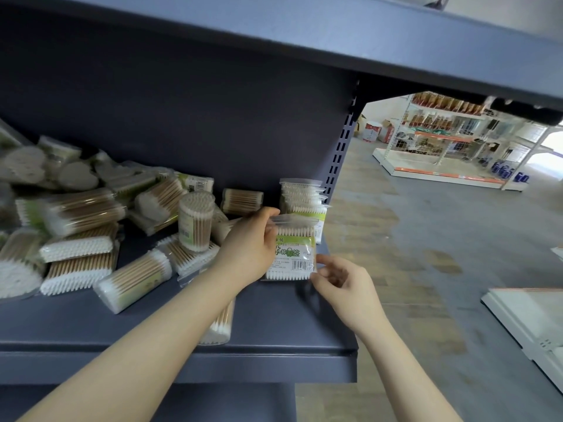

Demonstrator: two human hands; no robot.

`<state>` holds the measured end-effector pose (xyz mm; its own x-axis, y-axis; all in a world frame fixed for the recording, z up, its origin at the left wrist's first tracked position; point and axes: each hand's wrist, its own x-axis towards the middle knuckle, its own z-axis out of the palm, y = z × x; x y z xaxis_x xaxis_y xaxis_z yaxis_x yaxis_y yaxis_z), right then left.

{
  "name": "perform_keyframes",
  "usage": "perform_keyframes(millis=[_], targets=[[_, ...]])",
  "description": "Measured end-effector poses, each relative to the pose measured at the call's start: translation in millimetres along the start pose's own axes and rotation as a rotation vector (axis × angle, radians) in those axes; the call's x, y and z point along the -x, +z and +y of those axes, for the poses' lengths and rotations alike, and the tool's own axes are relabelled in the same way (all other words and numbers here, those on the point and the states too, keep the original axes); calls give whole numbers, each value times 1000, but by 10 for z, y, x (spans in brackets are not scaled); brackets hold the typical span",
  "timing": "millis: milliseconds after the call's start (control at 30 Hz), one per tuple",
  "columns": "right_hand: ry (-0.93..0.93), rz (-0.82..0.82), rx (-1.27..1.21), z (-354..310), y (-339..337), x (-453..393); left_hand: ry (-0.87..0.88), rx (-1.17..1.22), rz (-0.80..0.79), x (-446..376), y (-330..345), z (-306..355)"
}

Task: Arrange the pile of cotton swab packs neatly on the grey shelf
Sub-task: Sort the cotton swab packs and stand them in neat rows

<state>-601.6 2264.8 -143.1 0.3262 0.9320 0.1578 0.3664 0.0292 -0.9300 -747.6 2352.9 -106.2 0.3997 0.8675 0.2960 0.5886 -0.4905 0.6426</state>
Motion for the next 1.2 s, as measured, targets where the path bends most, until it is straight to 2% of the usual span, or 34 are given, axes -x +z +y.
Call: perform_keyframes(millis=[133, 300, 400, 533, 800, 933, 1200], targets=[[-26, 7, 72, 31, -32, -23, 14, 8, -25, -12, 9, -8], [-62, 65, 302, 116, -62, -85, 44, 14, -39, -16, 53, 15], [-62, 77, 405, 160, -43, -124, 100, -104, -84, -2, 115, 50], [-59, 90, 420, 173, -37, -148, 114, -237, -73, 5, 127, 35], [-37, 49, 398, 174, -4, -222, 128, -208, -97, 15, 41, -85], [-20, 35, 373, 187, -6, -283, 130, -266, -46, -8, 25, -99], [4, 122, 416, 289, -100, -505, 68, -331, -10, -82, 64, -154]])
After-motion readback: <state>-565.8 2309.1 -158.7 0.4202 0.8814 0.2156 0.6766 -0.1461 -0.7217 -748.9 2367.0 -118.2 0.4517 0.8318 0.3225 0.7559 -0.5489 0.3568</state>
